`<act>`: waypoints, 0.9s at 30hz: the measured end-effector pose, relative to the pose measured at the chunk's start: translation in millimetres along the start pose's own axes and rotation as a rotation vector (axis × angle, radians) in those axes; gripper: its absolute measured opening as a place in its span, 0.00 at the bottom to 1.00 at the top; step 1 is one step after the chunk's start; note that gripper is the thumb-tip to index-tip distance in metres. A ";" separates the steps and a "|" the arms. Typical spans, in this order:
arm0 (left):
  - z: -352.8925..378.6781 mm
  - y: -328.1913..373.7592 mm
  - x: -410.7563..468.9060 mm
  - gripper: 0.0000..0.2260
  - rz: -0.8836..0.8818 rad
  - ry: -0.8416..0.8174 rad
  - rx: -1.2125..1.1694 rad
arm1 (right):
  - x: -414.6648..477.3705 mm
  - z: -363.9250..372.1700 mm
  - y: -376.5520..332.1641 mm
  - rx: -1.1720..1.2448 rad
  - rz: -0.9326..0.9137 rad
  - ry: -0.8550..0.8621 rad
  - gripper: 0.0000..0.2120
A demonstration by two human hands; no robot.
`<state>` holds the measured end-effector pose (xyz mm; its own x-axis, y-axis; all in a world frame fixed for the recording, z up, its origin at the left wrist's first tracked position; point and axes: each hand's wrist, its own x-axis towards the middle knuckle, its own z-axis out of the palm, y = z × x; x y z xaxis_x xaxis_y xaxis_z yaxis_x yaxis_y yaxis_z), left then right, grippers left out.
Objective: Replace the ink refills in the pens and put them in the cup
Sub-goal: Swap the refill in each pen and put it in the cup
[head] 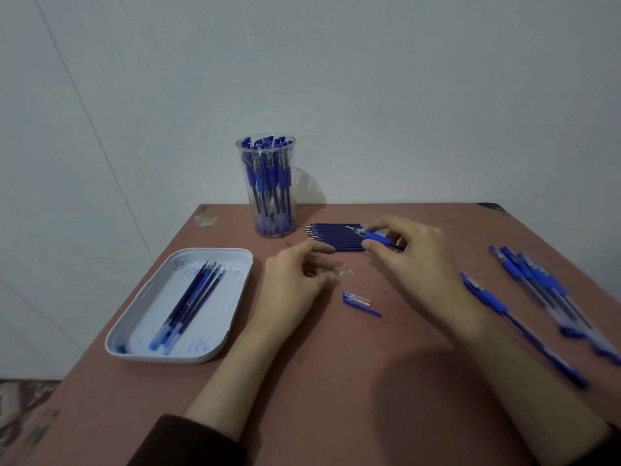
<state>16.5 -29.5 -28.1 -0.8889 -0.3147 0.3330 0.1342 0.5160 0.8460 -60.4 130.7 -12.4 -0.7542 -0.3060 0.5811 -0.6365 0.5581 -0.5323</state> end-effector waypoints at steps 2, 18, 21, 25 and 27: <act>1.3 -0.6 -1.7 0.19 0.046 -0.064 0.125 | -0.2 -0.2 -0.3 -0.015 0.007 -0.017 0.06; -2.5 8.8 0.5 0.04 -0.163 -0.056 -0.401 | -8.3 3.2 -10.4 0.150 -0.044 -0.220 0.05; -3.0 3.7 4.0 0.03 -0.214 -0.026 -0.469 | -8.2 1.7 -10.1 0.156 -0.036 -0.223 0.06; -6.3 2.5 8.2 0.05 -0.280 0.071 -0.655 | -4.1 -1.1 -3.5 0.100 0.000 -0.171 0.05; -8.7 5.4 9.4 0.03 -0.308 0.109 -0.797 | -2.2 -2.8 -1.3 0.070 0.020 -0.149 0.05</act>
<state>12.6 -36.6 -16.7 -0.8945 -0.4449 0.0439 0.1977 -0.3057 0.9314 -57.4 132.8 -11.3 -0.7792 -0.4093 0.4747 -0.6268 0.5117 -0.5876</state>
